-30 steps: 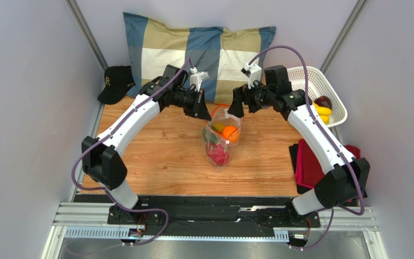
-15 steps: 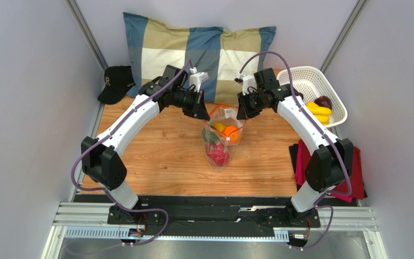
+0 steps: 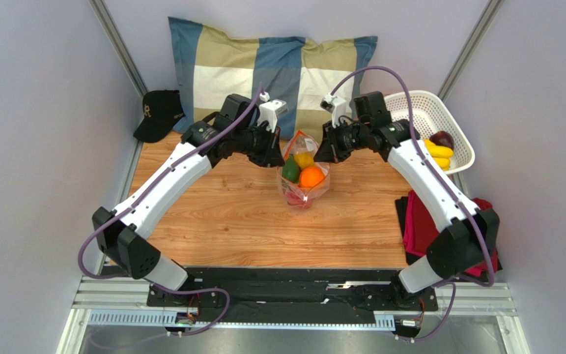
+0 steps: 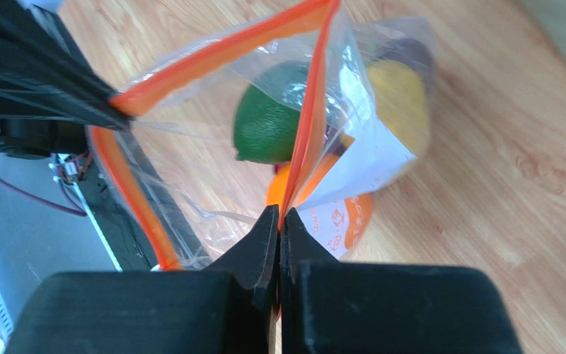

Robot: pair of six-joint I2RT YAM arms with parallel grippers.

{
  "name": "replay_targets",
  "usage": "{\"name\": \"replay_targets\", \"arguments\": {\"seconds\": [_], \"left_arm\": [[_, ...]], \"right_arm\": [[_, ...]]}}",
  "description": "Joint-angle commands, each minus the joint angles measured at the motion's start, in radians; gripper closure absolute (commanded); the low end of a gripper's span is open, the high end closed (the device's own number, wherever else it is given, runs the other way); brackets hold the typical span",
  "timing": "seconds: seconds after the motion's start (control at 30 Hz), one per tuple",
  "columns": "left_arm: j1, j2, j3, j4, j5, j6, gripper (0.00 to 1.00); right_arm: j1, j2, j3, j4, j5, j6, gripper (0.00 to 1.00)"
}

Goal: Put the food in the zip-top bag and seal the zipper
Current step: Pick up the fake fruit from the bin.

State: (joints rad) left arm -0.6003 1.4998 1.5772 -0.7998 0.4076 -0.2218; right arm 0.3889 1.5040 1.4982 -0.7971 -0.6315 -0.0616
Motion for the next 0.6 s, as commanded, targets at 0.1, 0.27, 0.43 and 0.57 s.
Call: {"name": "replay_targets", "arguments": {"seconds": [0.1, 0.27, 0.43, 0.57], "left_arm": [[0.007, 0.045, 0.033, -0.004, -0.006, -0.005, 1.00], [0.008, 0.072, 0.040, 0.004, 0.008, -0.010, 1.00], [0.013, 0.092, 0.043, 0.007, 0.031, -0.008, 1.00], [0.017, 0.102, 0.047, 0.019, 0.043, -0.008, 1.00]], "right_arm": [[-0.067, 0.104, 0.068, -0.042, 0.026, -0.038, 0.94], [-0.177, 0.156, 0.160, -0.138, -0.052, -0.093, 0.37], [-0.416, 0.203, 0.348, -0.242, -0.088, -0.197, 0.02], [-0.557, 0.304, 0.493, -0.309, 0.027, -0.306, 0.04]]}}
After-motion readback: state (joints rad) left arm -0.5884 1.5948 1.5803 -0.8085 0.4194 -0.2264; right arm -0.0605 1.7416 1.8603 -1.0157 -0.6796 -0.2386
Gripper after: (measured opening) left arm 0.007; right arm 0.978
